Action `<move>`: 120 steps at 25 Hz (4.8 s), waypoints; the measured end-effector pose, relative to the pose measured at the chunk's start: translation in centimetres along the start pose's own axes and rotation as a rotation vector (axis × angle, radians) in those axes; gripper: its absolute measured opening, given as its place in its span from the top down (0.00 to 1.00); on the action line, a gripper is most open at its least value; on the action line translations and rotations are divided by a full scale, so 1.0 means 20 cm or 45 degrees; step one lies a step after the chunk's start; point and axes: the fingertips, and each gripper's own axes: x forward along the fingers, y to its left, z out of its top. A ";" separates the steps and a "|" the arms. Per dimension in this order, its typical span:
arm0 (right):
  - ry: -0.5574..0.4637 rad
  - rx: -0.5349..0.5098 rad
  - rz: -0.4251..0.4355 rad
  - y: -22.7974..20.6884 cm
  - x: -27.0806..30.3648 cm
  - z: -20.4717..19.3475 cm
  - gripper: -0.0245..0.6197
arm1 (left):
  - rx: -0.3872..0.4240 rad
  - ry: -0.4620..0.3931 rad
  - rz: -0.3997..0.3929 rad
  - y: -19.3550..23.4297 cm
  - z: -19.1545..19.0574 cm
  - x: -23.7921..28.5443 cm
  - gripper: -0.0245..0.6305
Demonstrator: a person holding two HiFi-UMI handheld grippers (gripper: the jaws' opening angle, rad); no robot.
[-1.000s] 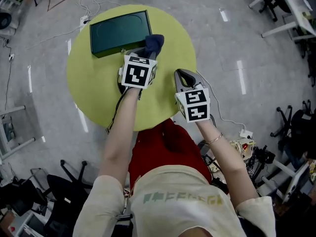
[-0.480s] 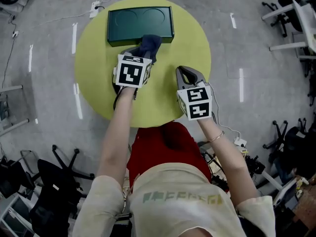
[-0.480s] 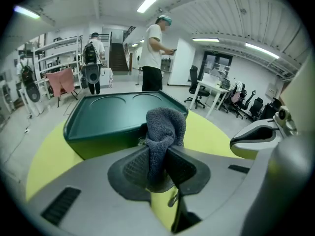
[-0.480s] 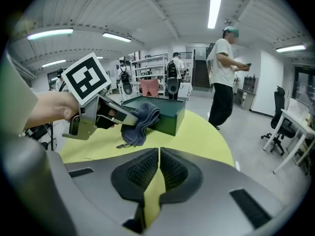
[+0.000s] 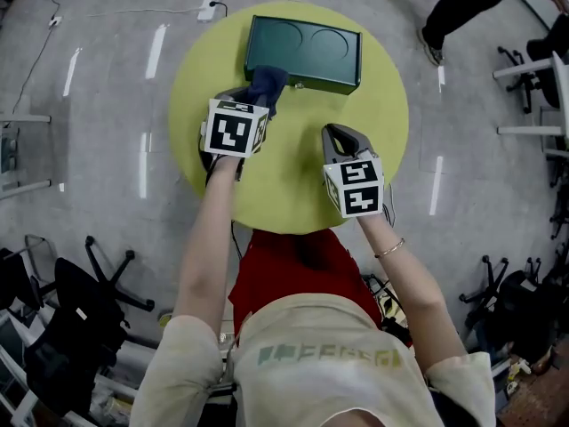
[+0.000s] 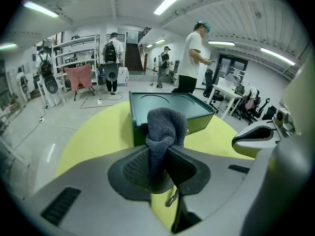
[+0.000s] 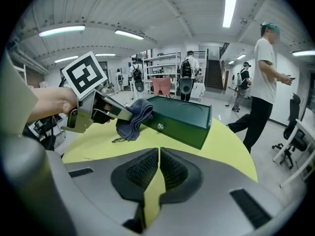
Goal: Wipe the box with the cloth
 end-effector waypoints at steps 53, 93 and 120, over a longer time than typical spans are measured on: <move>0.017 -0.056 0.056 0.22 0.23 0.23 0.90 | -0.037 -0.055 -0.131 0.46 0.30 0.08 0.82; -0.080 0.231 -0.202 -0.34 -0.35 -0.17 0.90 | 0.787 -0.033 -0.377 -1.01 0.99 0.17 0.82; -0.012 0.319 -0.217 -0.52 -0.23 -0.24 0.90 | 1.009 0.414 -0.381 -1.07 0.76 0.75 0.82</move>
